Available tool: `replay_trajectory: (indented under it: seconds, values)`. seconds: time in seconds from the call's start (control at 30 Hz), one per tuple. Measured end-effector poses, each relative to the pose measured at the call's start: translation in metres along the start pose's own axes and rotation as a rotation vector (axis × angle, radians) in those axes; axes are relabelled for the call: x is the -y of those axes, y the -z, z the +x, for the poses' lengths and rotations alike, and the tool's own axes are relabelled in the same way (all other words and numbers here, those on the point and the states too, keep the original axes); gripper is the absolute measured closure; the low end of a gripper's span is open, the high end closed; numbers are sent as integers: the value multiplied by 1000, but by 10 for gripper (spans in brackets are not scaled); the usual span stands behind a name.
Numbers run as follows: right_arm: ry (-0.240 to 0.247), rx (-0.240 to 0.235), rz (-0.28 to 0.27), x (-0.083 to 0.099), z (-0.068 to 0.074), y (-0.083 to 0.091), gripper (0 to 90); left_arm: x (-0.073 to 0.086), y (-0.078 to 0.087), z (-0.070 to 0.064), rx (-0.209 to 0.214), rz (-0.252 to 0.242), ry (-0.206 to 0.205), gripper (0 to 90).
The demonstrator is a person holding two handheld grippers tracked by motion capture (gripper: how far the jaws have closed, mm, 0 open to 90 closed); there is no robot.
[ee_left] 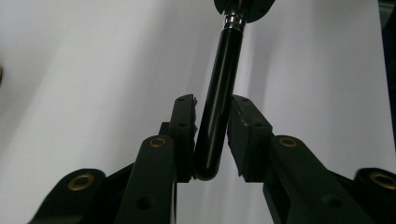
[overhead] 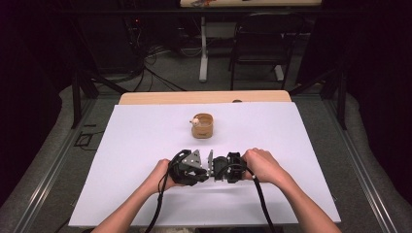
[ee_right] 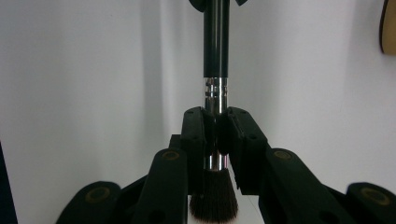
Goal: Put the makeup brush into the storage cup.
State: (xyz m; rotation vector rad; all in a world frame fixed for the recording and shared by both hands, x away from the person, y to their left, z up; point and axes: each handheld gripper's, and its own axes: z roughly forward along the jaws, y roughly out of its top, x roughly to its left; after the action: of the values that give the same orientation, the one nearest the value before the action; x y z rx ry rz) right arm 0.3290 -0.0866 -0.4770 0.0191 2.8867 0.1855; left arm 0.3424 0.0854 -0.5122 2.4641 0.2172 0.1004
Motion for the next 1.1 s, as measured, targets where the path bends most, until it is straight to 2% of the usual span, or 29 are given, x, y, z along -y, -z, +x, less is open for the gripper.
replay_trajectory:
  seconds: [0.07,0.13,0.23,0.27,0.3,0.33,0.37,0.5,0.53,0.57,0.63,0.67,0.7,0.77,0.8,0.87,0.9,0.93,0.97,1.0,1.03,1.1]
  values:
    - [0,5,7,0,0,0,764,0,-1,-1,13,-3,2,745]
    - [5,1,7,1,0,-1,755,0,-3,-3,25,-5,-19,763]
    - [-8,4,18,2,-1,-1,730,-1,-3,-6,23,-8,-19,786]
    - [-22,-13,11,3,-4,-3,633,-2,-3,-7,18,-7,-24,788]
    - [-22,-13,11,3,-4,-3,633,-1,-3,-7,15,-8,-25,788]
    - [-47,-17,7,5,-5,-4,508,1,-1,-5,16,-21,-13,789]
    - [-65,-19,1,7,-7,-3,431,2,-1,-4,12,-31,-1,789]
    - [-162,-11,-86,20,-13,2,171,7,4,-2,7,-51,20,789]
    - [-192,-7,-110,24,-15,3,140,7,4,-2,7,-51,20,789]
    - [-192,-7,-110,24,-15,3,140,8,4,-2,8,-61,27,789]
    - [-246,-19,-164,33,-18,5,113,10,6,-2,2,-69,31,789]
    - [-275,-24,-179,38,-19,5,69,11,7,-2,-2,-72,35,789]
    - [-330,-30,-211,46,-19,5,10,13,8,-2,-12,-78,43,789]
    - [-348,-32,-218,50,-20,5,0,14,9,-2,-17,-84,50,788]
    - [-393,-35,-250,57,-20,4,0,17,11,-2,-23,-93,58,788]
    - [-430,-41,-287,62,-22,2,0,19,13,-1,-29,-109,73,789]
    - [-430,-41,-287,62,-22,2,0,19,13,-1,-29,-109,73,789]
    - [-463,-39,-324,65,-23,2,0,21,16,0,-44,-124,85,789]
    - [-463,-39,-324,65,-23,2,0,21,16,0,-44,-124,85,788]
    - [-497,-42,-360,69,-22,3,0,23,18,0,-51,-140,100,789]
    - [-508,-35,-385,72,-21,3,0,24,19,1,-54,-145,104,789]
    - [-526,-32,-391,74,-20,4,0,25,19,1,-53,-153,113,788]
